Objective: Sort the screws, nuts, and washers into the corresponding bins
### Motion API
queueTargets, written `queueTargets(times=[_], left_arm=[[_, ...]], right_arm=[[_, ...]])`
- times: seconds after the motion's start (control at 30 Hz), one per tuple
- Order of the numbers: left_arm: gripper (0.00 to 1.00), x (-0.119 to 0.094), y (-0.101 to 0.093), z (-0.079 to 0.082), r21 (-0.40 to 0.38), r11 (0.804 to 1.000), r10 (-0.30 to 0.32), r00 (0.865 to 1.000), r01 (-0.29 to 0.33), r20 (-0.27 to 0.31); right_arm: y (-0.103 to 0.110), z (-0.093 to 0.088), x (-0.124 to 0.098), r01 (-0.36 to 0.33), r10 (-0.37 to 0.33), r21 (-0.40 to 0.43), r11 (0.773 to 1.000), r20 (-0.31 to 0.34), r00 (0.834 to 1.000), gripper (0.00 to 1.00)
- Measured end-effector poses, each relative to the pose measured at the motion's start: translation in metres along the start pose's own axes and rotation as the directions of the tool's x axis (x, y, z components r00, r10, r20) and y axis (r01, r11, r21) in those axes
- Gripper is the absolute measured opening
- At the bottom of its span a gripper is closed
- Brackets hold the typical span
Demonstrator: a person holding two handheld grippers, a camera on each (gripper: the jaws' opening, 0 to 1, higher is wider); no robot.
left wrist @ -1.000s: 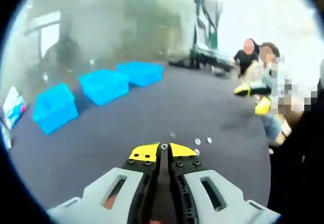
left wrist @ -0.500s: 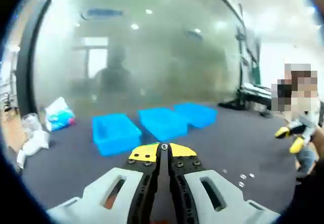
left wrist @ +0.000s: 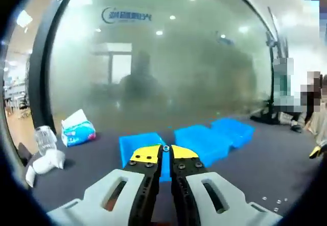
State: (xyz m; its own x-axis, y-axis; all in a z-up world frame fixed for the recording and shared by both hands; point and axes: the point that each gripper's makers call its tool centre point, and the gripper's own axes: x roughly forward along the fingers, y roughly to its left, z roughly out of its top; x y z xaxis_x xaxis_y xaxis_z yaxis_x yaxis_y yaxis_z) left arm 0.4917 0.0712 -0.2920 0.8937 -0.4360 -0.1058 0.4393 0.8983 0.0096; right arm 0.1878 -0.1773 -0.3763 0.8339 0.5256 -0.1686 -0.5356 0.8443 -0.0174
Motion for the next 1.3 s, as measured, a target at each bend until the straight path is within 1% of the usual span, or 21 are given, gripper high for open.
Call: queueTargets(times=[0.07, 0.1, 0.17, 0.23, 0.3, 0.37, 0.47, 0.53, 0.6, 0.63, 0.67, 0.83, 0.93, 1.13, 1.2, 1.23, 1.27, 1.3], left_arm=[[0.03, 0.014, 0.005, 0.0, -0.012, 1.0, 0.009, 1.0, -0.01, -0.014], [0.03, 0.02, 0.009, 0.0, -0.01, 1.0, 0.026, 0.999, -0.027, -0.022], [0.03, 0.032, 0.012, 0.001, 0.004, 0.999, 0.038, 0.999, -0.038, -0.035], [0.03, 0.042, 0.017, 0.002, 0.001, 0.998, 0.055, 0.998, -0.055, -0.043], [0.03, 0.051, 0.021, 0.002, -0.01, 0.998, 0.069, 0.996, -0.07, -0.05], [0.03, 0.059, 0.024, -0.002, -0.019, 0.997, 0.072, 0.995, -0.073, -0.073], [0.03, 0.066, 0.027, -0.004, -0.005, 0.996, 0.083, 0.992, -0.084, -0.09], [0.03, 0.07, 0.028, -0.009, -0.024, 0.996, 0.079, 0.99, -0.083, -0.118], [0.03, 0.073, 0.029, -0.014, -0.068, 0.994, 0.075, 0.987, -0.086, -0.142], [0.03, 0.075, 0.029, -0.014, -0.061, 0.994, 0.076, 0.987, -0.085, -0.141], [0.03, 0.077, 0.03, -0.016, -0.03, 0.995, 0.085, 0.984, -0.091, -0.156], [0.03, 0.082, 0.031, -0.014, -0.022, 0.994, 0.104, 0.983, -0.108, -0.152], [0.03, 0.085, 0.032, -0.015, 0.021, 0.994, 0.11, 0.98, -0.108, -0.164], [0.05, 0.084, 0.029, -0.015, 0.021, 0.995, 0.097, 0.983, -0.095, -0.159], [0.06, 0.083, 0.029, -0.015, 0.034, 0.995, 0.097, 0.982, -0.093, -0.161], [0.06, 0.083, 0.029, -0.016, 0.038, 0.995, 0.1, 0.982, -0.095, -0.161], [0.09, 0.083, 0.031, -0.017, 0.051, 0.994, 0.106, 0.98, -0.099, -0.165], [0.19, 0.083, 0.032, -0.018, 0.063, 0.993, 0.112, 0.979, -0.103, -0.172]], right_arm=[[0.0, -0.001, 0.0, 0.0, 0.0, 0.003, 1.0, -0.001, 1.0, 0.43], [0.0, -0.002, 0.0, 0.0, 0.0, 0.004, 1.0, -0.001, 1.0, 0.43], [-0.001, -0.004, 0.0, -0.001, 0.001, 0.008, 1.0, -0.005, 1.0, 0.43], [-0.001, -0.004, 0.001, -0.002, 0.002, 0.008, 1.0, -0.008, 1.0, 0.43], [0.0, -0.004, 0.001, -0.006, 0.006, 0.008, 1.0, -0.008, 1.0, 0.43], [0.001, -0.004, 0.002, -0.008, 0.008, 0.009, 1.0, -0.006, 1.0, 0.43], [0.001, -0.005, 0.002, -0.009, 0.009, 0.011, 1.0, -0.006, 1.0, 0.43], [0.001, -0.005, 0.001, -0.009, 0.009, 0.009, 1.0, -0.008, 1.0, 0.43], [0.001, -0.005, 0.001, -0.008, 0.008, 0.012, 1.0, -0.006, 1.0, 0.43], [0.001, -0.004, 0.0, -0.008, 0.008, 0.012, 1.0, -0.005, 1.0, 0.43], [0.001, -0.004, 0.0, -0.008, 0.008, 0.012, 1.0, -0.005, 1.0, 0.43], [0.001, -0.004, 0.001, -0.009, 0.009, 0.012, 1.0, -0.003, 1.0, 0.43], [0.001, -0.004, 0.002, -0.01, 0.011, 0.012, 1.0, -0.005, 1.0, 0.43], [0.002, -0.005, 0.002, -0.012, 0.012, 0.013, 1.0, -0.006, 1.0, 0.43], [0.002, -0.005, 0.002, -0.013, 0.013, 0.013, 1.0, -0.006, 1.0, 0.43], [0.002, -0.005, 0.002, -0.013, 0.013, 0.014, 1.0, -0.005, 1.0, 0.43], [0.003, -0.005, 0.002, -0.014, 0.014, 0.014, 1.0, -0.004, 1.0, 0.43], [0.003, -0.005, 0.002, -0.014, 0.014, 0.014, 1.0, -0.005, 1.0, 0.43]])
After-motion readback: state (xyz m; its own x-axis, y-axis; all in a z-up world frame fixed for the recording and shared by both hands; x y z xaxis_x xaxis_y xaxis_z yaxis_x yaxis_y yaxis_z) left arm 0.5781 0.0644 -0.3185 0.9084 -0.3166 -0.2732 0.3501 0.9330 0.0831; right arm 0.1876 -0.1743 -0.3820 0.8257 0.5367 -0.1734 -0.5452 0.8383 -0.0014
